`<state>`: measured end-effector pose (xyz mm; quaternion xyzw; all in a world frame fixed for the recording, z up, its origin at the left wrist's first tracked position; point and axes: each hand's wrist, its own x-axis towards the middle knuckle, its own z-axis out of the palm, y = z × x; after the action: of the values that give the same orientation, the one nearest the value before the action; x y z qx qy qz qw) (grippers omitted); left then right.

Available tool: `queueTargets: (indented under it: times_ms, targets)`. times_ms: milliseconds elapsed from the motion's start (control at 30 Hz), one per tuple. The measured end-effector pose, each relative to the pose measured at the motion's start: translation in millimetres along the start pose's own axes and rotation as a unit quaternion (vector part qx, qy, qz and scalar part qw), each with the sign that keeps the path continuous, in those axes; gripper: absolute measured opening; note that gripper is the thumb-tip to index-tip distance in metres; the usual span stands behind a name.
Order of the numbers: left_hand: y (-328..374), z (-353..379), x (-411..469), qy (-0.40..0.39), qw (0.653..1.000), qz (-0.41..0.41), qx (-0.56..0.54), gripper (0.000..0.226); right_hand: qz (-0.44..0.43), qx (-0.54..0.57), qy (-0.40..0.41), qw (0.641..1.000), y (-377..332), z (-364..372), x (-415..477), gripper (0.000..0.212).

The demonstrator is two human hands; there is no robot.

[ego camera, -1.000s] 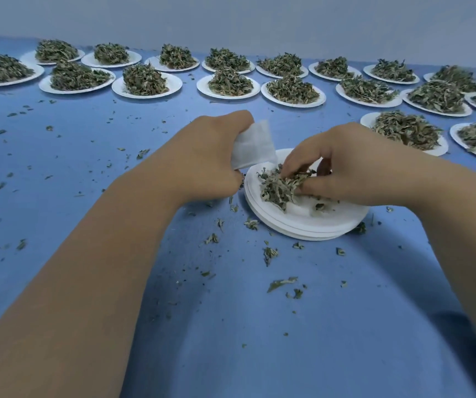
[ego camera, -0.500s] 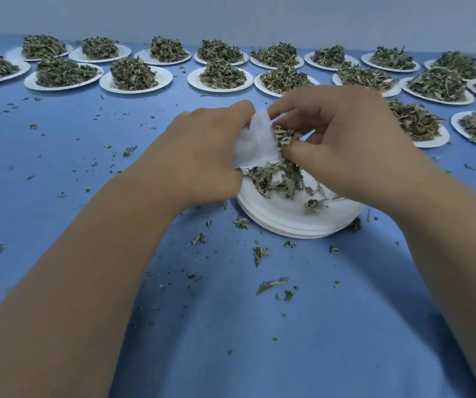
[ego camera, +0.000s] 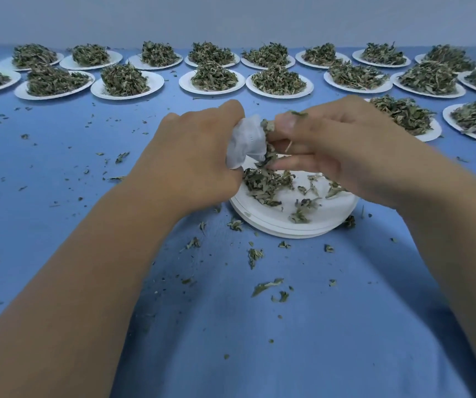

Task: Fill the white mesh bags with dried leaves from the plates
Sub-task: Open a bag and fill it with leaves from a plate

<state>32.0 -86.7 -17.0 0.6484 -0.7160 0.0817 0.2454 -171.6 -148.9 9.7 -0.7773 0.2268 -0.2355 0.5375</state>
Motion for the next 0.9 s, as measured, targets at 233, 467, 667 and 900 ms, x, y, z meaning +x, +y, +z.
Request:
queueTargets:
  times_ms: [233,467,667,900]
  targets:
    - [4.1,2.3,0.0,0.001,1.000,0.018,-0.009,0.027,-0.006,0.022,0.083,0.996,12.3,0.8,7.9,0.016]
    - [12.7,3.5,0.2,0.017,0.999,0.045,0.003,0.029,-0.043,-0.130,0.158,0.978,13.6,14.3,10.6,0.015]
    - [14.5,4.1,0.7,0.032,0.999,0.044,0.008,0.030,-0.065,-0.210,0.208,0.953,16.2,16.8,16.6,0.021]
    - [-4.4,0.6,2.3,0.041,0.999,-0.010,0.005,0.027,-0.064,-0.229,0.195,0.952,19.9,2.7,13.6,0.018]
